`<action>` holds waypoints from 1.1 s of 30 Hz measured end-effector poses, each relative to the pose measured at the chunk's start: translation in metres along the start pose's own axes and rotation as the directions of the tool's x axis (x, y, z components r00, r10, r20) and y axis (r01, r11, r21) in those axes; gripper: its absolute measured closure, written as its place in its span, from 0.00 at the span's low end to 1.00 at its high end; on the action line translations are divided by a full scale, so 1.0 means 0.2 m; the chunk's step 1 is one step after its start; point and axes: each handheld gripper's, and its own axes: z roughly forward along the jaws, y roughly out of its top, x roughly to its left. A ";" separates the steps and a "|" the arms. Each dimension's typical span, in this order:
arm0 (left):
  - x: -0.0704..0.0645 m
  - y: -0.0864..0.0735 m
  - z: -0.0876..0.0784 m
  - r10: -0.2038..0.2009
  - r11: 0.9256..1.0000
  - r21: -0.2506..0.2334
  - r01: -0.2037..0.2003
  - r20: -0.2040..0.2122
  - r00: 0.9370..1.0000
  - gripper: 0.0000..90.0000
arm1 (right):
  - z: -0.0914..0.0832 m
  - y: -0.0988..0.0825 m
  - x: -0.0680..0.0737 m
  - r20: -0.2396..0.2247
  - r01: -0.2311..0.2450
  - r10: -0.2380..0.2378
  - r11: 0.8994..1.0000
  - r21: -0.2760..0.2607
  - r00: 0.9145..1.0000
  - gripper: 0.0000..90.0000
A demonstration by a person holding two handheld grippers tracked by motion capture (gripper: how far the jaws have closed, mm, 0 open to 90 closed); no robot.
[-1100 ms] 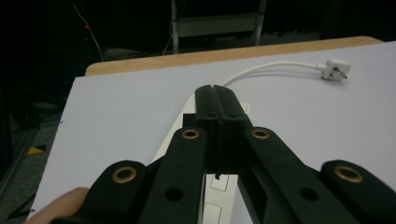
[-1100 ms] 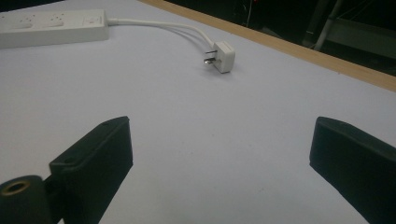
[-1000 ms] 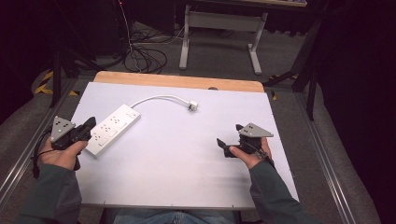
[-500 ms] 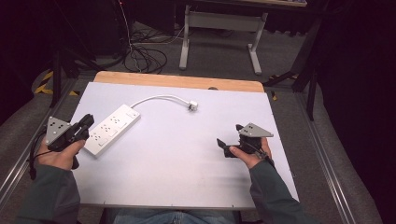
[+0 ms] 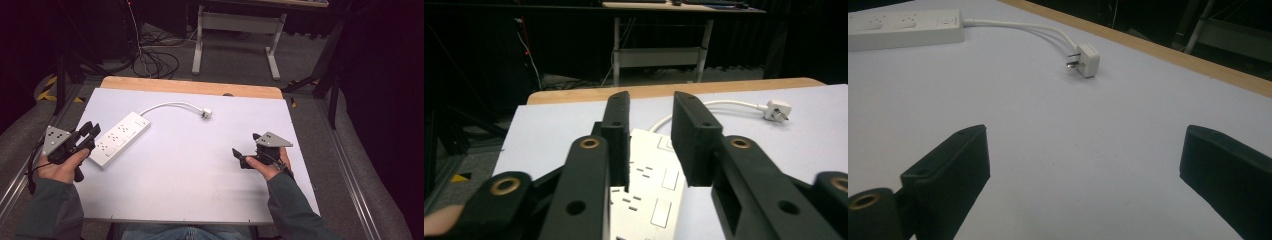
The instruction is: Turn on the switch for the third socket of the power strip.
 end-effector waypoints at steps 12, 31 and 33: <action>0.01 0.00 -0.03 -0.020 1.000 -0.011 0.020 -0.009 1.000 0.60 | 0.00 0.00 0.00 -0.003 0.000 0.000 1.000 0.001 1.000 0.07; 0.02 0.00 -0.03 -0.040 0.999 -0.008 0.040 -0.034 0.999 0.33 | 0.00 0.00 0.00 -0.004 -0.002 0.002 1.000 0.003 1.000 0.07; 0.02 0.00 -0.03 -0.047 0.999 -0.015 0.047 -0.033 0.998 0.29 | 0.00 0.00 0.00 -0.004 -0.002 0.002 1.000 0.003 1.000 0.07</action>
